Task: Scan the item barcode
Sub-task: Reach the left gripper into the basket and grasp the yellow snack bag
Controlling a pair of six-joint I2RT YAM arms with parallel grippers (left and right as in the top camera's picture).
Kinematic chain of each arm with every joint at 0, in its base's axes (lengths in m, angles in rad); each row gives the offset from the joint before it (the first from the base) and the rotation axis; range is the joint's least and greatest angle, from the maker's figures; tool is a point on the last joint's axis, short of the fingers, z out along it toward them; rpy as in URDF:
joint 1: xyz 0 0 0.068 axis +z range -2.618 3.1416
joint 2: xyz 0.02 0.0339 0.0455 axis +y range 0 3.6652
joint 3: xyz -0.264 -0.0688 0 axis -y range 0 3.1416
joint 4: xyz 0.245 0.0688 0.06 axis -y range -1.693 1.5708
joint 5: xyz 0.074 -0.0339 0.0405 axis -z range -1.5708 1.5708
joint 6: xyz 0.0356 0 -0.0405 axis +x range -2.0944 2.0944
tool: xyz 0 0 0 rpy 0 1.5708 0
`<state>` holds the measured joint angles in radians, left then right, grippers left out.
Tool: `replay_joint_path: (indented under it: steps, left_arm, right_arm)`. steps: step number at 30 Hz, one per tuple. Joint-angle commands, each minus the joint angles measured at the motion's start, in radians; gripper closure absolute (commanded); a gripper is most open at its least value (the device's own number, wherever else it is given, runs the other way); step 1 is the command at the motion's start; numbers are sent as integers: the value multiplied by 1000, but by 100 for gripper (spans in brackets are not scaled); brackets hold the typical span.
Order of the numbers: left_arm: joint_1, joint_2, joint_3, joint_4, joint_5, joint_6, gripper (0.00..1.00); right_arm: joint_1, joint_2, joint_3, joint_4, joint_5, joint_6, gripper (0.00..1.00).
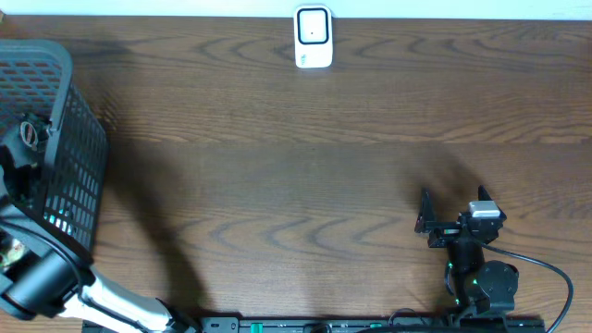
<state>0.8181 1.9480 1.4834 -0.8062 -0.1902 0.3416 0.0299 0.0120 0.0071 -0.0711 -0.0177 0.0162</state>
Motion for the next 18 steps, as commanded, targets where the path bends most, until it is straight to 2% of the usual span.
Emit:
replay_joint_path:
  steps: [1, 2, 3, 6, 7, 8, 10, 13, 18]
  left_arm:
    - [15, 15, -1, 28, -13, 13, 27]
    - [16, 12, 2, 32, -13, 13, 42]
    - [17, 9, 5, 34, -13, 13, 51]
    - [16, -7, 23, 33, -13, 4, 75]
    - [16, -16, 28, 34, -13, -16, 86]
    - [16, -27, 35, 34, -12, -47, 92]
    - [16, -60, 45, 35, 11, -115, 93]
    - [17, -122, 51, 56, 145, -189, 92]
    - [16, -290, 51, 133, 522, -349, 93]
  right_arm:
    - [5, -5, -2, -4, 4, 13, 1]
    - [5, -5, -2, -5, 4, 13, 1]
    - [5, -5, -2, -4, 4, 13, 1]
    - [5, -5, -2, -5, 4, 13, 1]
    - [5, -5, -2, -5, 4, 13, 1]
    - [5, -5, -2, -4, 4, 13, 1]
    - [5, -5, -2, -4, 4, 13, 1]
    - [5, -5, -2, -5, 4, 13, 1]
    - [5, -5, -2, -5, 4, 13, 1]
